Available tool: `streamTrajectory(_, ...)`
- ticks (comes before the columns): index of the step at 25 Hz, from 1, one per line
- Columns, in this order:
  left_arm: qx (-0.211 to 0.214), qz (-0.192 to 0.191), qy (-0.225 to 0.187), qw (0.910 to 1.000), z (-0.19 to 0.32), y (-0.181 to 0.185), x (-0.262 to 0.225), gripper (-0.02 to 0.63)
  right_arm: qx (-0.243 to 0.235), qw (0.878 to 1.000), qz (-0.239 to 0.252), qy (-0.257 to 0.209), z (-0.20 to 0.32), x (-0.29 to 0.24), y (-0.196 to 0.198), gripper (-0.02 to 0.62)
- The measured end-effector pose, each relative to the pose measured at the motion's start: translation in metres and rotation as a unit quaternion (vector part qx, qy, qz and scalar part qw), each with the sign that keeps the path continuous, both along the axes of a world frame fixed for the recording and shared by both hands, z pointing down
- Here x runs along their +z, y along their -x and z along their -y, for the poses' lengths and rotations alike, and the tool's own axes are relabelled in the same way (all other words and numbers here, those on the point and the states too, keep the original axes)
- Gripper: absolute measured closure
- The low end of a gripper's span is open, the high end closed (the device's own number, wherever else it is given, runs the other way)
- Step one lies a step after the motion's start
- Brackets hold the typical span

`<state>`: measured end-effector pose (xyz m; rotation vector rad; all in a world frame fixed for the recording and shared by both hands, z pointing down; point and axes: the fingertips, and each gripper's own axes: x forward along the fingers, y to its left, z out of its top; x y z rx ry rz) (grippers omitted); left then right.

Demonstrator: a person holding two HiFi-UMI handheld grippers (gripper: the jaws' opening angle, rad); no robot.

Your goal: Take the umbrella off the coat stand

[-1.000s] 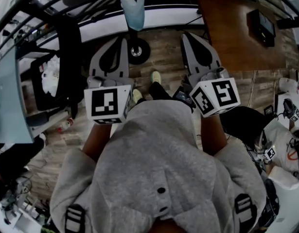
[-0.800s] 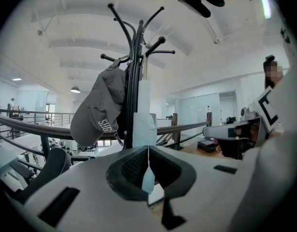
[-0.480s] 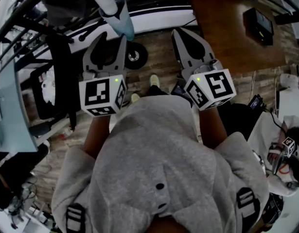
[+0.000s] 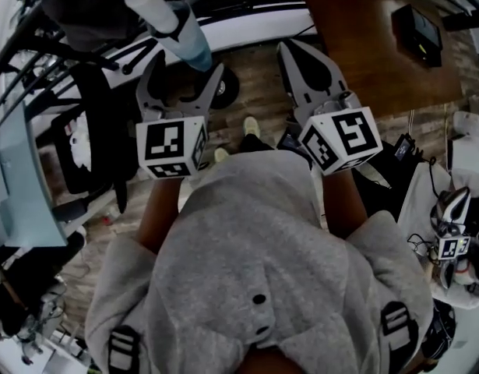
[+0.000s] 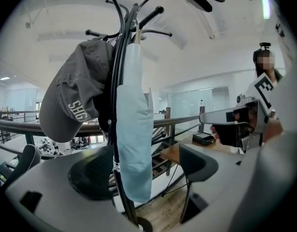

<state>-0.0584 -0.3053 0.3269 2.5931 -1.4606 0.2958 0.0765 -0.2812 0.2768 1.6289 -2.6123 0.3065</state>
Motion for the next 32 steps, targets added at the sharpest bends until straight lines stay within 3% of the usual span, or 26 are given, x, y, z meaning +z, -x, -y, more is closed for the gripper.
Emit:
streamTrajectory(6,-0.003,-0.004,0.005,1.0,0.016,0.002,0.009,0.192,0.002,1.0,-0.002,0.0,0.009,0.004,0.0,0.586)
streamTrajectory(10,0.001,0.015,0.003,0.9999,0.018,-0.002,0.014,0.192,0.001,1.0,0.0,0.0,0.009,0.004,-0.002,0.586)
streamTrajectory(14,-0.002,0.008,-0.02,0.9998,0.033,-0.011,0.011,0.192,-0.001,1.0,0.002,0.0,0.016,0.004,-0.011,0.586)
streamTrajectory(27,-0.017,0.015,-0.03,0.9993,0.059,-0.01,0.002,0.195,-0.029,0.999,0.013,0.01,0.026,0.01,-0.001,0.586)
streamTrajectory(32,-0.011,0.017,-0.033,0.9993,0.058,-0.016,0.001,0.222,-0.029,0.999,0.022,0.008,0.026,0.01,-0.004,0.586)
